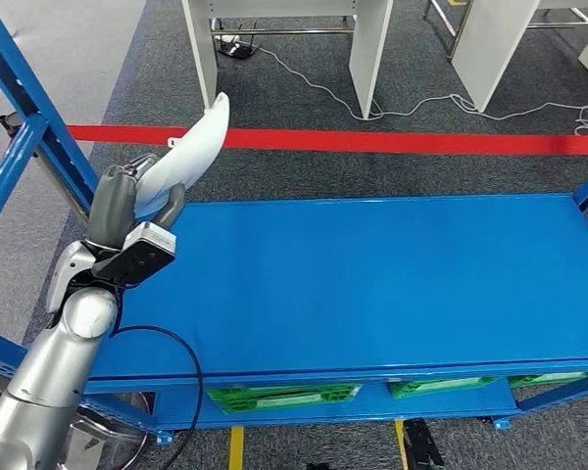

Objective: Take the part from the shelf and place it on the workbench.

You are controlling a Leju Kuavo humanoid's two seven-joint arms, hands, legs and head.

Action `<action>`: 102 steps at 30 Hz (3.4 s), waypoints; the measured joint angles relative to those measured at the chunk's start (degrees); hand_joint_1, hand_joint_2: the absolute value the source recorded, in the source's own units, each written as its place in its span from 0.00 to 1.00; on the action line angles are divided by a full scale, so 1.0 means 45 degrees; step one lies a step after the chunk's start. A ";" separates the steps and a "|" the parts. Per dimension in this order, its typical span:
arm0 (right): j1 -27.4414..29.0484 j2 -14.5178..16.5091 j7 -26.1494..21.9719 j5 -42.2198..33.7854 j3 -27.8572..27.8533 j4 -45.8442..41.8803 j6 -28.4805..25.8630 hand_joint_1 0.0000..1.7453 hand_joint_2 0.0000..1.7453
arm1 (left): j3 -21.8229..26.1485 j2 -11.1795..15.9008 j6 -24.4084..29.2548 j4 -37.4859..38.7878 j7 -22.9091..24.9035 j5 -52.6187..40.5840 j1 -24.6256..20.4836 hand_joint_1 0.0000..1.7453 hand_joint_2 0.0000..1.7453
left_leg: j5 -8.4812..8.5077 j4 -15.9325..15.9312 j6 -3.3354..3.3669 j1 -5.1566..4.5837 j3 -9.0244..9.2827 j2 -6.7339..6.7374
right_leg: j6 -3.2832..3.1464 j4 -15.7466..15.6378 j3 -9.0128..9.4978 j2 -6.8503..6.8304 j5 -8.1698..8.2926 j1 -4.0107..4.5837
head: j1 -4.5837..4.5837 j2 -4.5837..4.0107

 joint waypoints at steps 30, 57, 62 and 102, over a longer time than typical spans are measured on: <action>0.0041 0.0112 0.0066 -0.0028 -0.0051 0.0005 -0.0143 0.00 0.00 | -0.0482 -0.0778 -0.0083 -0.0413 0.0689 0.0970 0.0369 1.00 1.00 | 0.0141 0.0028 0.0007 0.0018 -0.0181 0.0018 | 0.0030 0.0101 0.0189 0.0001 -0.0367 0.0003 | -0.0044 0.0000; -0.0011 0.0170 0.0074 0.0012 -0.0053 0.0005 -0.0164 0.00 0.00 | -0.1696 -0.1049 -0.0171 -0.0042 0.0885 0.0353 0.0028 1.00 1.00 | 0.0005 -0.0137 -0.0013 0.0060 0.0222 0.0047 | 0.0010 -0.1811 0.0870 -0.0031 0.0367 0.0004 | -0.0101 0.0000; 0.0026 0.0170 0.0074 0.0011 -0.0056 0.0005 -0.0171 0.00 0.00 | -0.1696 -0.1061 -0.0044 -0.0038 0.0860 0.0407 0.0112 1.00 1.00 | 0.0245 -0.0082 -0.0026 0.0031 -0.0130 0.0048 | 0.0090 -0.0774 0.0803 -0.0035 0.0087 -0.0003 | -0.0089 0.0000; 0.0003 0.0152 0.0074 0.0007 -0.0085 0.0005 -0.0226 0.00 0.00 | -0.1608 -0.1082 0.0222 0.0026 0.0636 0.0927 0.0061 1.00 1.00 | -0.0268 0.0841 -0.0622 -0.0038 -0.0771 0.0080 | -0.0568 -0.3721 0.2486 -0.0069 0.0984 0.0010 | -0.0123 0.0000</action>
